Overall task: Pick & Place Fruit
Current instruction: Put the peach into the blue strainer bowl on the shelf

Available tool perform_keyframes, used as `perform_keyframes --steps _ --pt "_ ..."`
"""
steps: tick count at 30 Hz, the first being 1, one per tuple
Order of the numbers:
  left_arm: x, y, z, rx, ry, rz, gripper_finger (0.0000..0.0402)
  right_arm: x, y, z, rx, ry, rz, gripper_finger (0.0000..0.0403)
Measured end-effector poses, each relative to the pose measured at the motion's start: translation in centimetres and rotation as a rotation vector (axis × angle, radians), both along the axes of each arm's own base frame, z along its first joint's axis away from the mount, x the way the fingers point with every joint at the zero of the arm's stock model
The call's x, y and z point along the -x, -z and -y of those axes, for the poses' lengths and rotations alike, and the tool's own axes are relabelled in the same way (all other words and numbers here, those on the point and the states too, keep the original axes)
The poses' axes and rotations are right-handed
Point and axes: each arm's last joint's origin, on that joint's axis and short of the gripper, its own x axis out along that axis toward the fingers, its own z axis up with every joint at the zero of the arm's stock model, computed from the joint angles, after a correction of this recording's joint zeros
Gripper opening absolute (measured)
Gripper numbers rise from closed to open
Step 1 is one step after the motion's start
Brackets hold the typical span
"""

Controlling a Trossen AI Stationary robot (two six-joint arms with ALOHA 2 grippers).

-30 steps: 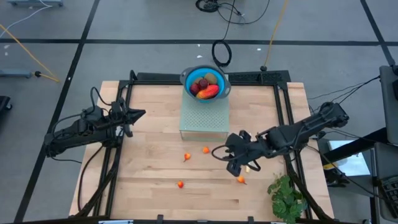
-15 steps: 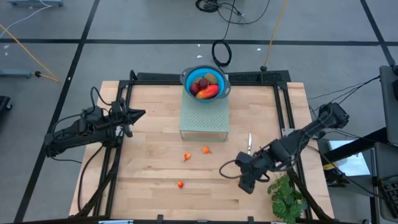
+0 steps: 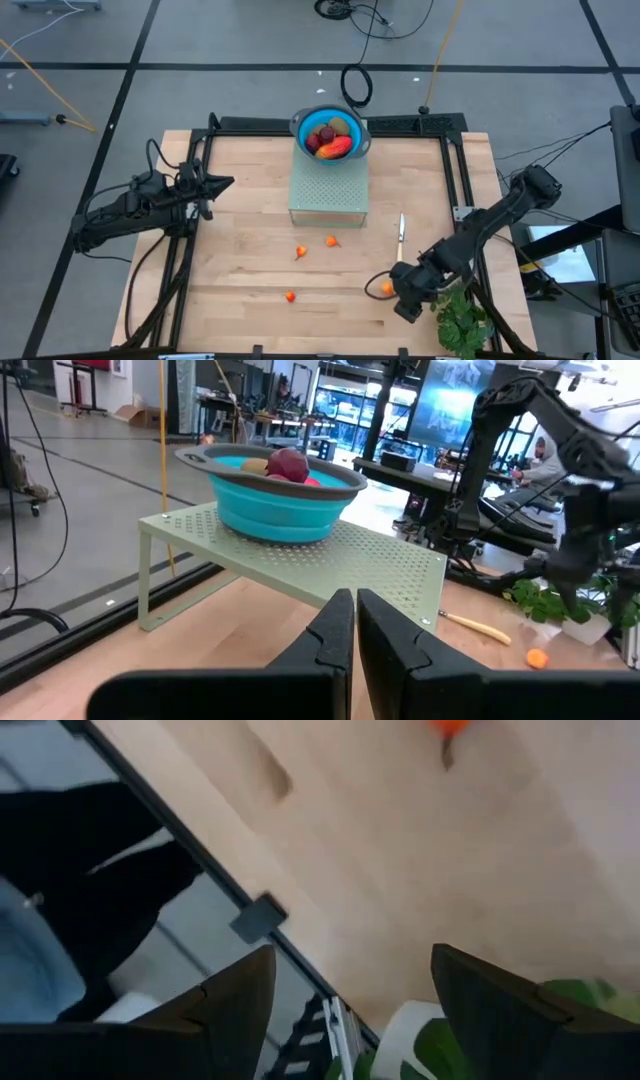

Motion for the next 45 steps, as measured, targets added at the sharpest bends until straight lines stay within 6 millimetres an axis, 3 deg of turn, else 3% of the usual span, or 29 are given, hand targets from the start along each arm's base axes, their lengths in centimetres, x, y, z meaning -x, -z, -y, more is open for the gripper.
perform_keyframes --steps 4,11,18,45 --pt "0.0 0.0 0.0 0.000 -0.001 0.000 0.0017 0.4 1.9 -0.1 -0.092 0.023 -0.040 0.0263" --pt "0.0 0.0 0.0 0.001 -0.001 0.000 0.0017 1.1 3.8 0.6 -0.051 0.121 -0.079 0.0263" --pt "0.0 0.2 0.0 0.006 -0.001 -0.023 0.0017 0.9 3.9 0.8 0.019 0.193 -0.026 0.0263" --pt "0.0 0.5 0.0 -0.021 -0.001 -0.066 0.0017 0.3 3.9 1.0 0.143 0.171 0.177 0.0263"
